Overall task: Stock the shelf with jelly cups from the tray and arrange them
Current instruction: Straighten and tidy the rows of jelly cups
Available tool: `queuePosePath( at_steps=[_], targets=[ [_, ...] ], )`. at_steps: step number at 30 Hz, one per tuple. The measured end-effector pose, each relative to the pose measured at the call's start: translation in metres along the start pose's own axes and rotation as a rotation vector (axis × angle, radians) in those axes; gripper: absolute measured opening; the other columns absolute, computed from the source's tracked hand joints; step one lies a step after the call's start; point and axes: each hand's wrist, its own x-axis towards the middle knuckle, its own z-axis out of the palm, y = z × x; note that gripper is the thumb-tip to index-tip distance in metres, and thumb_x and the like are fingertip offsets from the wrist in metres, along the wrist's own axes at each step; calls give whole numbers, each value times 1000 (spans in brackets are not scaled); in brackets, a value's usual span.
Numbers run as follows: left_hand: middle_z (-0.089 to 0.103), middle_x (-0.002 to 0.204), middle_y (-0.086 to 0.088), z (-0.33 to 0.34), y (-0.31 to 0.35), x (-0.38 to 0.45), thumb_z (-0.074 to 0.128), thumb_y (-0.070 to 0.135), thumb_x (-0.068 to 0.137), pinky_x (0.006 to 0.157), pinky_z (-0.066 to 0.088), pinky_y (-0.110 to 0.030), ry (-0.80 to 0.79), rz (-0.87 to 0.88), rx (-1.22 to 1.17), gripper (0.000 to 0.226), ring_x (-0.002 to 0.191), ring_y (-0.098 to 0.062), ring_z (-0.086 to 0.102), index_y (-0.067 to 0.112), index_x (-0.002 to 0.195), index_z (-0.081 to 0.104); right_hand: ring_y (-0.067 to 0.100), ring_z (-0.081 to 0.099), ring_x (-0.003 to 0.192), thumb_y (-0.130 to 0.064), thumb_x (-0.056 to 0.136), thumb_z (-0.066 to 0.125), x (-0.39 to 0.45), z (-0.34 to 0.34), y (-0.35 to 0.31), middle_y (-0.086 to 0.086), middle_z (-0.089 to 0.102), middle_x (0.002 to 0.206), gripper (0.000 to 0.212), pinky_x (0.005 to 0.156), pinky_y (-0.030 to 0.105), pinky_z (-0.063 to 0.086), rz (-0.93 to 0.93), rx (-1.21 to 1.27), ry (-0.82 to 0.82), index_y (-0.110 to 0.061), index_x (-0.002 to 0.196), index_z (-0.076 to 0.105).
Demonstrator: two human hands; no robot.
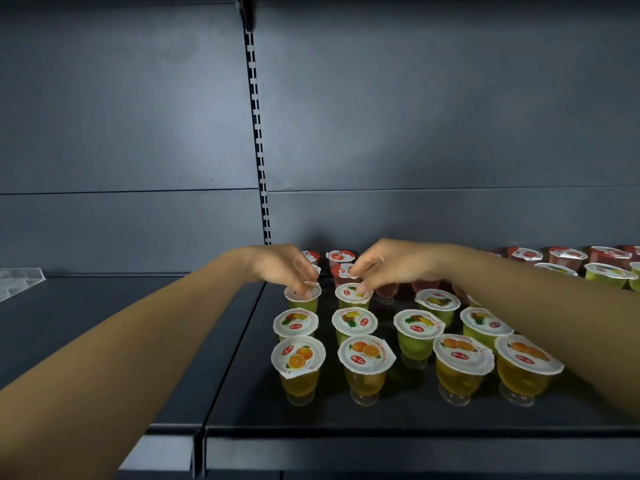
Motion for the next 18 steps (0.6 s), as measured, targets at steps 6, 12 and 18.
queuePosePath(
  at_steps=[6,12,18],
  targets=[
    [52,137,-9,-26,55,-24,57,33,92,104,32,-31,82,-12,344,48,128,-23,45,3,130,53,16,57,113,-35,89,64,-40,-37,-13,-2,62,124,44,102,33,44,69,-299,64,-13,126,59],
    [32,151,-3,-25,111,-59,56,39,92,111,25,-34,167,38,458,64,139,-22,30,12,145,34,22,42,130,-40,88,63,-101,-56,-29,0,45,143,60,109,35,35,224,-563,76,-17,140,44],
    [33,150,-4,3,151,-91,57,41,91,109,27,-33,169,121,497,63,137,-24,32,13,144,35,25,42,128,-40,88,64,-167,-43,-36,1,41,144,61,101,34,39,272,-582,98,-19,140,40]
  ],
)
